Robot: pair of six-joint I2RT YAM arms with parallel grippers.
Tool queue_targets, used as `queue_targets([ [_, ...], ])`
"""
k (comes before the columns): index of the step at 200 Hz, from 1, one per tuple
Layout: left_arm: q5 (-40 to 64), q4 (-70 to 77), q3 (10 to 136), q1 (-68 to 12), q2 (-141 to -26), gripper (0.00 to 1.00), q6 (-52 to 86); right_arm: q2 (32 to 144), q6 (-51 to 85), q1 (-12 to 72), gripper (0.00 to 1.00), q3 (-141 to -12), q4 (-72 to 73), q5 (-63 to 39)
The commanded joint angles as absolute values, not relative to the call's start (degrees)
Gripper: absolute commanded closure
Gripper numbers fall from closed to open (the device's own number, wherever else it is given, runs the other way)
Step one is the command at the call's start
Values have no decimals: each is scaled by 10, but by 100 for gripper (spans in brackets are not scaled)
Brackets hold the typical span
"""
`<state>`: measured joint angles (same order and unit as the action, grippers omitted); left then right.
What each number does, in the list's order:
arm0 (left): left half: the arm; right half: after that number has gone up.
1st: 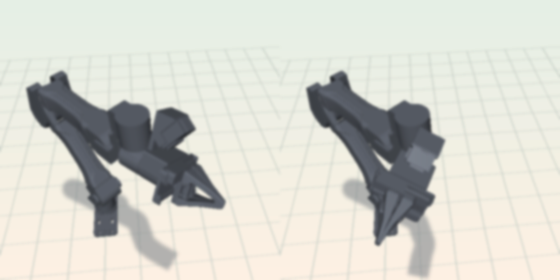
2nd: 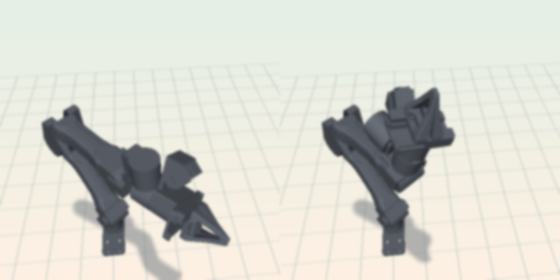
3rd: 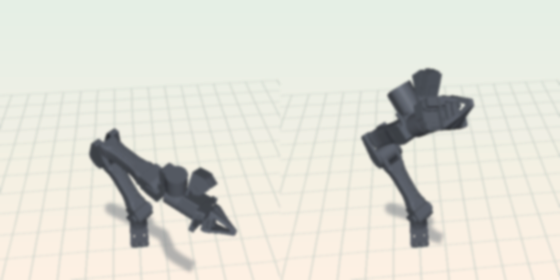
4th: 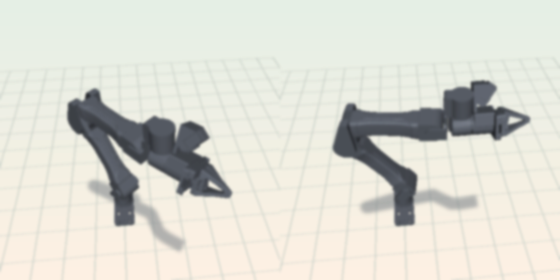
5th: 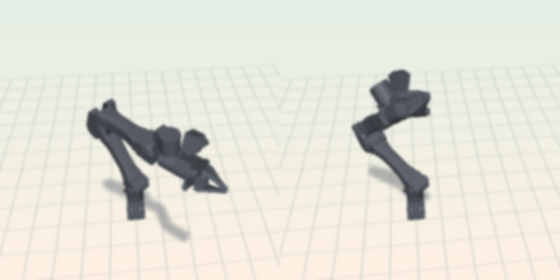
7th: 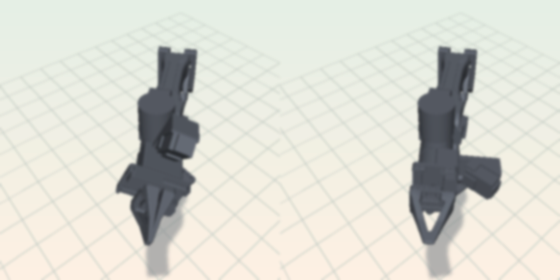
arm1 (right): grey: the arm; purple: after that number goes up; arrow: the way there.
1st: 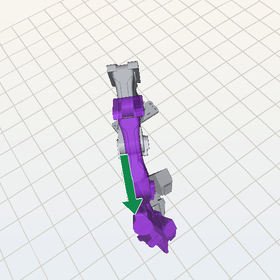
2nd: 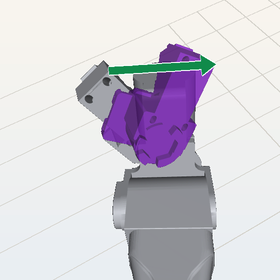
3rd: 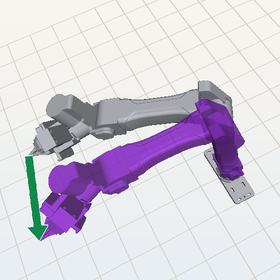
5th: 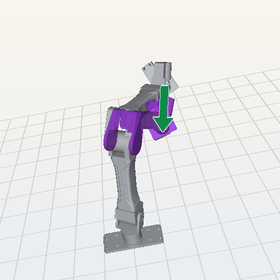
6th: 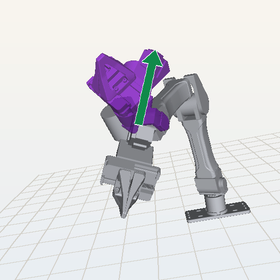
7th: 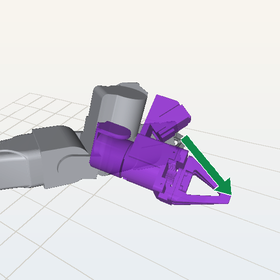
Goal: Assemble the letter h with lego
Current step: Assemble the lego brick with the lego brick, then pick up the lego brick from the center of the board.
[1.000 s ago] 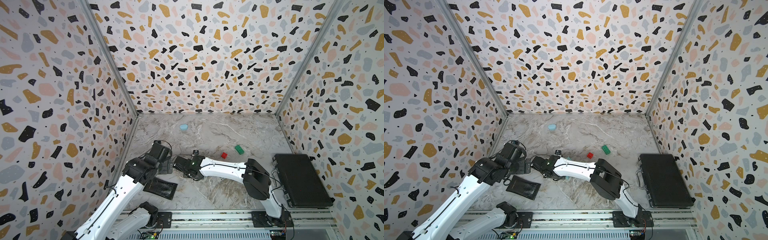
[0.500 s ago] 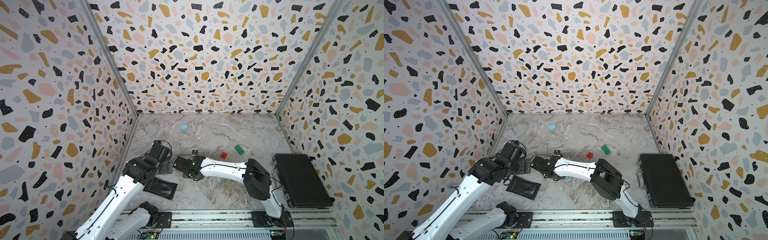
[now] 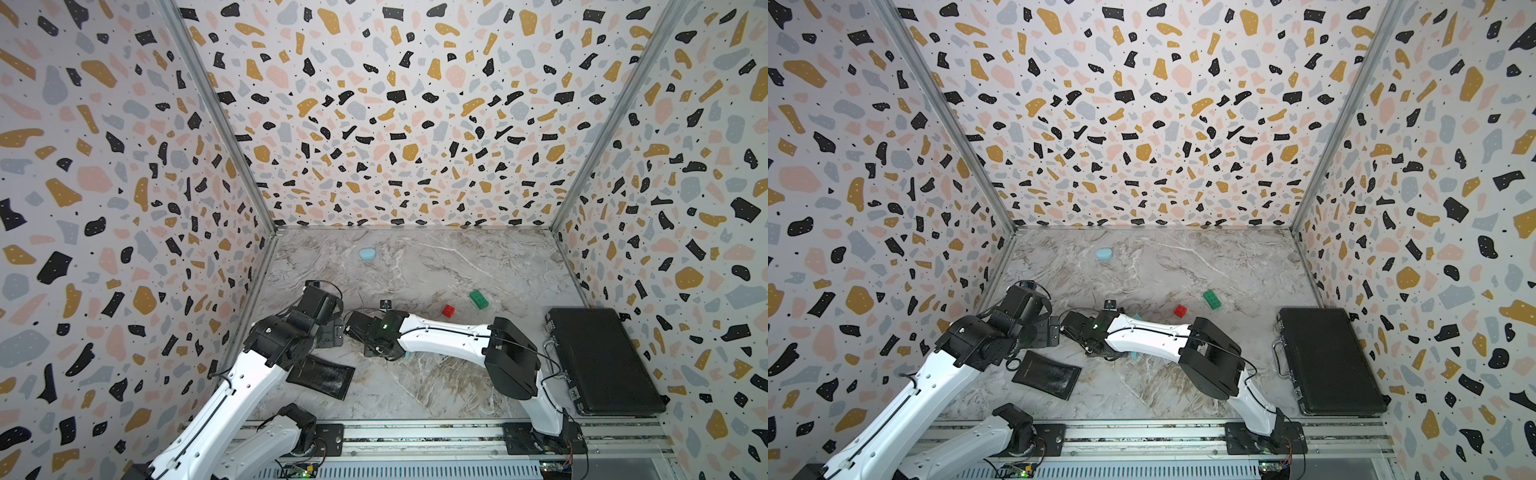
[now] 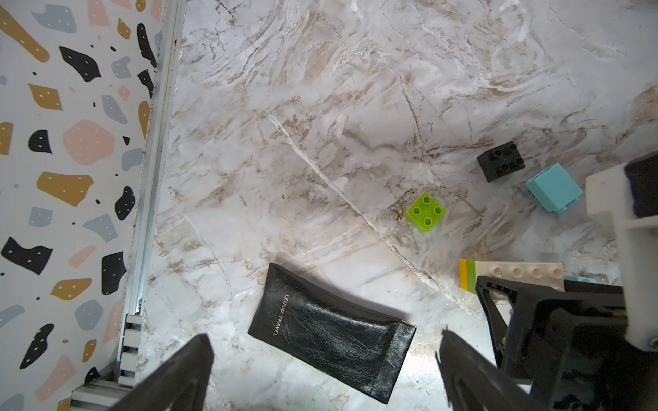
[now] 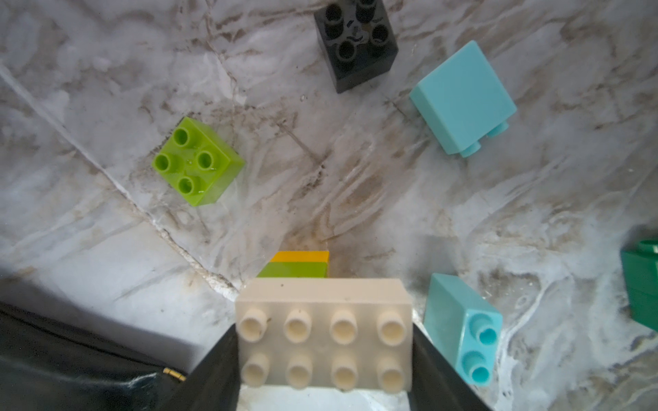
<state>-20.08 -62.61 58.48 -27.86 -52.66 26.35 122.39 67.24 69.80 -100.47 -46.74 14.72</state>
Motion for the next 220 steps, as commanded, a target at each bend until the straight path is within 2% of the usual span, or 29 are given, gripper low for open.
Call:
queue_targets([
  [1,-140,-583,580,-289,-532,1,265,1251,657,728,36,-1025,-453,115],
  [56,-139,-583,580,-289,-531,1,265,1247,646,728,19,-1031,-453,122],
  [100,-141,-583,580,-289,-531,1,265,1237,633,728,13,-1034,-448,131],
  [105,-141,-583,580,-289,-530,1,266,1234,632,728,4,-1033,-449,133],
  [111,-141,-583,580,-289,-530,1,265,1230,630,728,1,-1032,-448,135],
  [160,-150,-583,581,-289,-518,1,266,1163,617,728,0,-997,-427,163],
  [220,-166,-574,575,-288,-468,1,267,1049,586,726,0,-937,-448,247],
])
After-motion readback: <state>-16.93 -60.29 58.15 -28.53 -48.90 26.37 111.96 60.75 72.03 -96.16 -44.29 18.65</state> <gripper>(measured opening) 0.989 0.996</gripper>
